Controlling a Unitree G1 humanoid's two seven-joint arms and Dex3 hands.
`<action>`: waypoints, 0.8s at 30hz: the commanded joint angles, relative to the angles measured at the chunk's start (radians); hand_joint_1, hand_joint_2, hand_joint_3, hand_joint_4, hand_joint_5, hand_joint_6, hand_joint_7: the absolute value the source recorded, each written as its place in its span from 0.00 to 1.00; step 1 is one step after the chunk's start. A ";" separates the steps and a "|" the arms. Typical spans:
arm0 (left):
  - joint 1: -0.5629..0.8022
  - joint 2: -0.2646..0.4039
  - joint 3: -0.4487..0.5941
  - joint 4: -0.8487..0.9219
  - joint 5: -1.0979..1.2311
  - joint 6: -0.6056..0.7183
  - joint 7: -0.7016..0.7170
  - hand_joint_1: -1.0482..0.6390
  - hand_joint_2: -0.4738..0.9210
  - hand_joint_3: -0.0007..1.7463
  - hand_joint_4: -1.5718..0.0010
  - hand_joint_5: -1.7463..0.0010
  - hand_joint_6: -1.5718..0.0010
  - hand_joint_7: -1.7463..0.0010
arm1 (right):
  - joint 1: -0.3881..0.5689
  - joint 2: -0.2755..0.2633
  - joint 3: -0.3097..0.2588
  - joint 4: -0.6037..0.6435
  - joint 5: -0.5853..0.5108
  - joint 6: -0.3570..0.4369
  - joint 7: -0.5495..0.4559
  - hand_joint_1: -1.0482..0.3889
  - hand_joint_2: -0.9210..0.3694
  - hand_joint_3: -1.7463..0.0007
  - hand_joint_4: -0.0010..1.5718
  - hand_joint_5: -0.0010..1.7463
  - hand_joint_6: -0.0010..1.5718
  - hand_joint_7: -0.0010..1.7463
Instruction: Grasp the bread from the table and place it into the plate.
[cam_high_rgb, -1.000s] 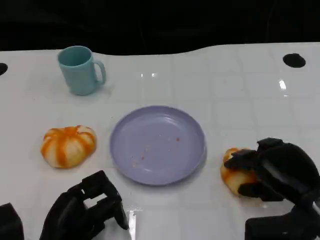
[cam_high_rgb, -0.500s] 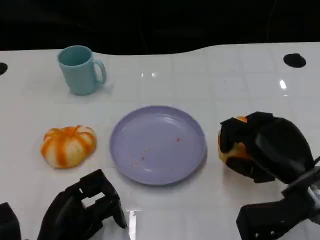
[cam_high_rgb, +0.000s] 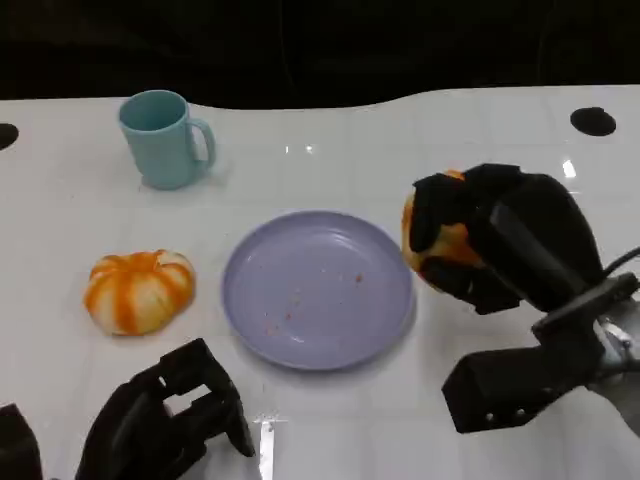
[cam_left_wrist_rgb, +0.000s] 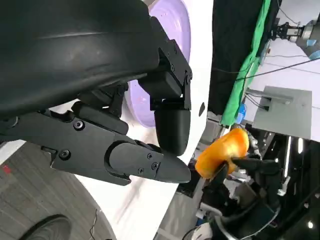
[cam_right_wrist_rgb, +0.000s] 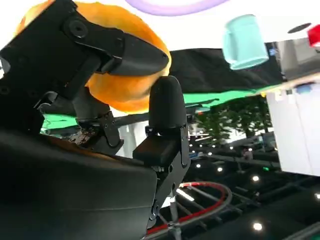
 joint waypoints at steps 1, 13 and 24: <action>0.000 0.007 0.000 -0.006 0.004 -0.005 0.008 0.25 1.00 0.05 0.55 0.01 0.57 0.21 | -0.045 0.035 0.002 -0.009 0.047 -0.018 0.035 0.62 0.54 0.21 0.66 1.00 0.51 0.95; 0.030 0.002 -0.012 -0.033 0.016 -0.021 0.010 0.25 1.00 0.06 0.56 0.00 0.58 0.20 | -0.182 0.172 0.102 0.246 0.056 -0.130 0.043 0.62 0.52 0.20 0.65 1.00 0.55 0.90; 0.045 0.000 -0.024 -0.056 0.021 -0.015 0.017 0.25 1.00 0.04 0.56 0.00 0.58 0.18 | -0.300 0.248 0.138 0.620 0.060 -0.148 -0.017 0.62 0.43 0.30 0.57 0.94 0.53 0.67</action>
